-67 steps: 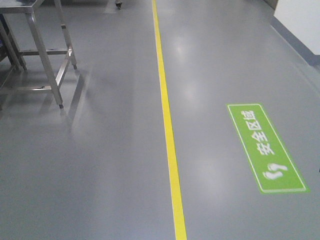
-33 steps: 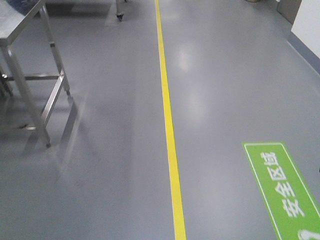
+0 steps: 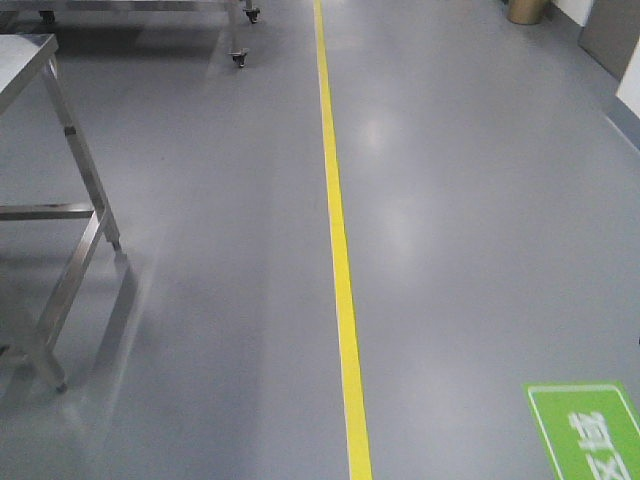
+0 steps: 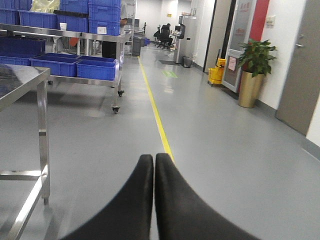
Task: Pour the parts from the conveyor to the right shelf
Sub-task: 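Drive along the yellow floor line past the bin carts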
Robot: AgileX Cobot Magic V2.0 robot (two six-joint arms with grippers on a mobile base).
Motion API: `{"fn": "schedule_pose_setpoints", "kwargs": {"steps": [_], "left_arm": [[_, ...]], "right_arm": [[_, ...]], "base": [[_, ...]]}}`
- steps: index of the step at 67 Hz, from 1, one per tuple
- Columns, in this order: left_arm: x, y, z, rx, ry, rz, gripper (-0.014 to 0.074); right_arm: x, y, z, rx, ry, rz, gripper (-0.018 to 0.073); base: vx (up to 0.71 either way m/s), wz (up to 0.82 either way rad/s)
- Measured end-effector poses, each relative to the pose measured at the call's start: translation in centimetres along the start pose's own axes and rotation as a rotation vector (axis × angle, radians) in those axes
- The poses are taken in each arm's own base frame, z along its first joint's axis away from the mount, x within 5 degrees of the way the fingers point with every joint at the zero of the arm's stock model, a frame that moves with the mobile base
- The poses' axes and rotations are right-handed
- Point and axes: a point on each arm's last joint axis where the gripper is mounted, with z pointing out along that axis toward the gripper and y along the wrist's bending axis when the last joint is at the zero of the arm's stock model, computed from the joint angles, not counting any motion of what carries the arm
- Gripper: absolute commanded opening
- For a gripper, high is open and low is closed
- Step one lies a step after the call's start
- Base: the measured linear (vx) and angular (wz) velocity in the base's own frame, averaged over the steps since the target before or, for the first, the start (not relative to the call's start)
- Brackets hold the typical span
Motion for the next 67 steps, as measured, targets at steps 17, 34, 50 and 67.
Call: {"fn": "schedule_pose_setpoints", "kwargs": {"steps": [17,34,50,67], "left_arm": [[0.00,0.00,0.00,0.000,0.000,0.000,-0.0006],[0.00,0.00,0.00,0.000,0.000,0.000,-0.0006],[0.00,0.00,0.00,0.000,0.000,0.000,-0.0006],[0.00,0.00,0.00,0.000,0.000,0.000,-0.0006]], "right_arm": [[0.00,0.00,0.00,0.000,0.000,0.000,-0.0004],[0.00,0.00,0.00,0.000,0.000,0.000,-0.0004],[0.00,0.00,0.00,0.000,0.000,0.000,-0.0004],[0.00,0.00,0.00,0.000,0.000,0.000,-0.0004]], "base": [[0.83,0.08],[0.81,0.09],[0.82,0.00],[0.83,-0.09]]}}
